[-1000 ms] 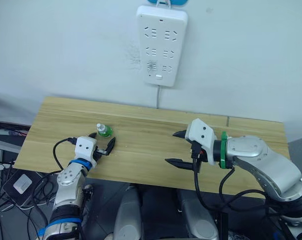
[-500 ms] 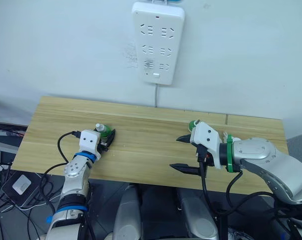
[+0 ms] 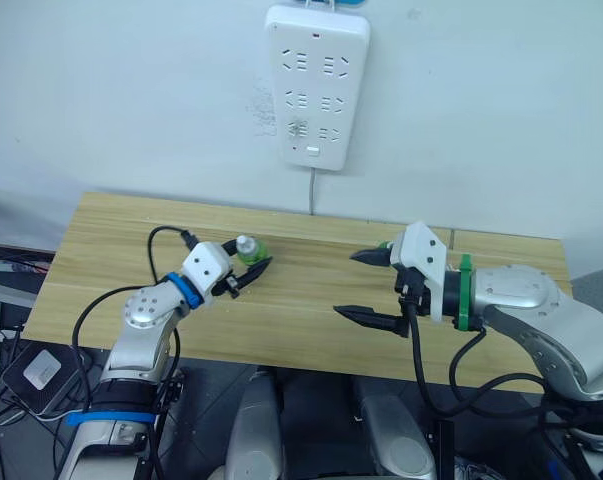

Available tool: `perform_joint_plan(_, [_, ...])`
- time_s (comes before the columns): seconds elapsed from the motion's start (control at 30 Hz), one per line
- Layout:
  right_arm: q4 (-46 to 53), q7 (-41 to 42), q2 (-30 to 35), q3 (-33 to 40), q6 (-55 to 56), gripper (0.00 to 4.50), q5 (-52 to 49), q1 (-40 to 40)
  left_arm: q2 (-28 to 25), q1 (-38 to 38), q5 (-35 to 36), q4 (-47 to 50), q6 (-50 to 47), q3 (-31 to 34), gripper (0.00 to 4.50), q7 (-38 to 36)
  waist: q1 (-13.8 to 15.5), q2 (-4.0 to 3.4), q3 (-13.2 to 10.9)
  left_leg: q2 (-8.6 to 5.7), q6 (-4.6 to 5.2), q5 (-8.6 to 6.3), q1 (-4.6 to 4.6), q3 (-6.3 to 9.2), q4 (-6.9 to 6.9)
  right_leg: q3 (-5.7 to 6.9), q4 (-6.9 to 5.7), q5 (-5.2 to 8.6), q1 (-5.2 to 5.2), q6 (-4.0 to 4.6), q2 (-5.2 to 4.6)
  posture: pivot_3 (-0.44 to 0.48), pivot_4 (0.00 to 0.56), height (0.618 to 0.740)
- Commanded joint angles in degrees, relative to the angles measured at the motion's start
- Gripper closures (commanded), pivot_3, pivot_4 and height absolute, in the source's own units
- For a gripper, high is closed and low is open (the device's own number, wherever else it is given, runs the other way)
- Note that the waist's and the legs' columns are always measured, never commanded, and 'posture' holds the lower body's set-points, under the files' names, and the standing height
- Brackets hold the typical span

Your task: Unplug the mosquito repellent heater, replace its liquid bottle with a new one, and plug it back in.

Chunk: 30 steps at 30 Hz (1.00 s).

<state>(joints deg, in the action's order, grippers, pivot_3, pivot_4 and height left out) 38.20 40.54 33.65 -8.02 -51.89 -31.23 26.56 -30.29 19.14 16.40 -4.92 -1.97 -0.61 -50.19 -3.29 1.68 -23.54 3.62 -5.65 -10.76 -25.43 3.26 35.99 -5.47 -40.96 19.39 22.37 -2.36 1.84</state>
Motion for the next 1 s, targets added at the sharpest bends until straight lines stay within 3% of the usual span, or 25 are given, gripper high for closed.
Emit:
perform_joint_plan(0.03, [0.0, -4.2, -4.4, 0.4, -0.9, 0.0, -1.5, 3.1, -3.0, 3.2, 7.3, 9.9, -13.6, -2.6, 2.22, -6.1, 0.0, 0.06, 0.3, 0.0, -0.01, 0.01, -0.04, 0.04, 0.0, 0.04, -0.01, -0.06, 0.02, 0.1, 0.0, -0.103, 0.282, 0.704])
perform_joint_plan(0.2, [-3.7, -7.7, -10.4, -2.1, 0.6, 0.0, 0.5, 5.8, -7.5, 11.3, 12.5, 11.8, -25.2, -5.5, 2.22, -15.2, -0.1, 0.26, 2.4, -0.02, -0.17, 0.11, -0.94, 0.33, 0.01, 0.42, -0.15, -0.11, 0.88, 0.18, 0.01, -0.107, 0.223, 0.704])
perform_joint_plan(0.57, [-9.2, -9.5, -15.2, -6.5, 7.2, 0.0, 6.1, 8.6, -9.2, 18.0, 9.4, 8.9, -25.2, -7.9, 2.22, -21.7, -0.8, 0.26, 5.0, -0.02, -0.23, 0.19, -1.06, 0.53, 0.06, 0.67, -0.24, -0.13, 0.94, 0.22, 0.0, -0.102, 0.171, 0.704])
perform_joint_plan(0.7, [-10.0, -9.3, -16.0, -7.3, 8.6, 0.9, 6.8, 8.6, -8.7, 18.4, 8.3, 8.0, -23.8, -7.7, 2.22, -21.8, -1.0, 0.23, 5.9, -0.02, -0.37, 0.3, -1.12, 0.77, 0.06, 0.95, -0.29, -0.15, 0.94, 0.26, 0.0, -0.099, 0.165, 0.704])
perform_joint_plan(0.93, [-10.7, -7.5, -15.5, -8.1, 10.1, 3.45, 8.0, 8.3, -8.1, 18.7, 7.9, 7.7, -22.7, -7.2, 2.22, -21.6, -1.0, 0.24, 6.6, -0.02, -0.48, 0.47, -1.18, 1.15, 0.06, 1.41, -0.44, -0.18, 0.91, 0.32, 0.0, -0.09, 0.157, 0.704])
perform_joint_plan(1.0, [-10.9, -6.7, -15.2, -8.4, 10.9, 3.46, 8.4, 8.5, -7.8, 18.7, 8.4, 7.7, -23.0, -6.6, 2.22, -21.2, -1.0, 0.23, 6.7, -0.03, -0.48, 0.55, -1.17, 1.18, 0.08, 1.44, -0.54, -0.2, 0.91, 0.36, 0.0, -0.09, 0.157, 0.704])
